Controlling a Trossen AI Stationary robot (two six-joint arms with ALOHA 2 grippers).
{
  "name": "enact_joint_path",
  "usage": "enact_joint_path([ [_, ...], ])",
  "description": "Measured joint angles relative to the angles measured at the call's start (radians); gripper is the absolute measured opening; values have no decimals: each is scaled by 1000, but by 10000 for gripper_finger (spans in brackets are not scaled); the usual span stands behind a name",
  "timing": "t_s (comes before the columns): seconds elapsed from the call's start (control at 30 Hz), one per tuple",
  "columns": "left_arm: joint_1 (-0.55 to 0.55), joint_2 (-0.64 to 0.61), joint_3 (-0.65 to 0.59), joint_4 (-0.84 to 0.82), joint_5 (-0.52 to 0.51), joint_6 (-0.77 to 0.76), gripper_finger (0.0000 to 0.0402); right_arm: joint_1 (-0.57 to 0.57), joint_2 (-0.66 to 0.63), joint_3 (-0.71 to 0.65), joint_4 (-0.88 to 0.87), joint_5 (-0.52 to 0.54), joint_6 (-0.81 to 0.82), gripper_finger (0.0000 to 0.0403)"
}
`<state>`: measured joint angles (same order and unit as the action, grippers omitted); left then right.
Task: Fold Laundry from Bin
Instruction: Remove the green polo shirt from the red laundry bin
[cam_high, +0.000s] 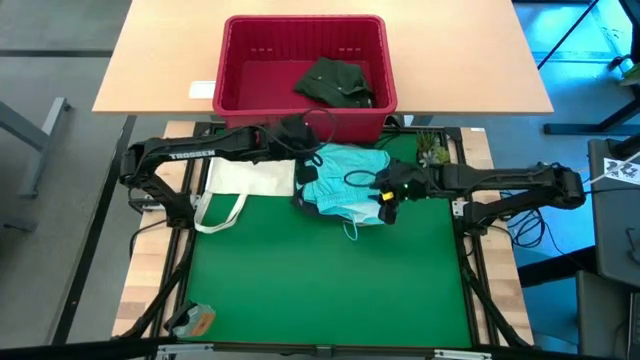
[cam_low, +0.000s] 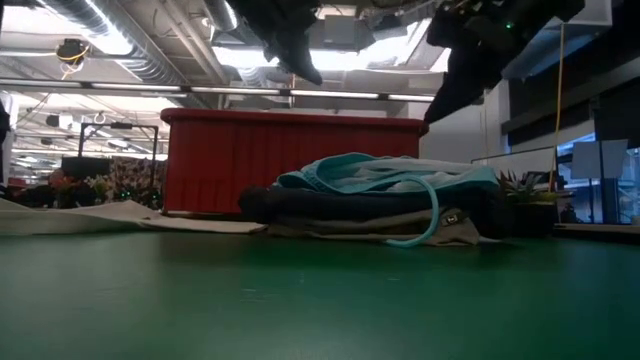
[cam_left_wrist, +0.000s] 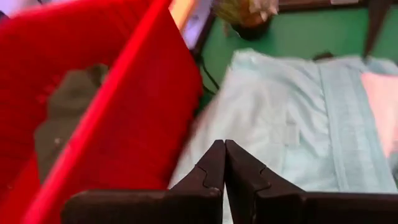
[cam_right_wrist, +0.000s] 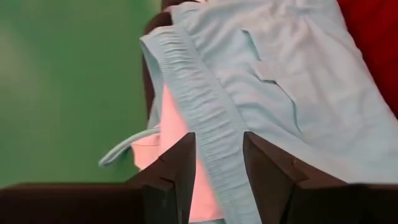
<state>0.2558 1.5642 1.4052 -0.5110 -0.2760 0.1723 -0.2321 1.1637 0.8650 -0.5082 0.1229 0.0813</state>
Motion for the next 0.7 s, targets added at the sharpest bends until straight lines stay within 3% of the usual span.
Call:
enact_joint_path([
  [0.2, 11, 4, 0, 136, -120, 194, 14, 30, 0, 0, 73, 18, -2, 133],
  [0.37, 70, 5, 0, 261, -274, 206, 57, 30, 0, 0, 146, 64, -8, 133],
  [0.7, 357, 5, 0, 349, -217, 161, 151, 29, 0, 0, 286, 253, -45, 133],
])
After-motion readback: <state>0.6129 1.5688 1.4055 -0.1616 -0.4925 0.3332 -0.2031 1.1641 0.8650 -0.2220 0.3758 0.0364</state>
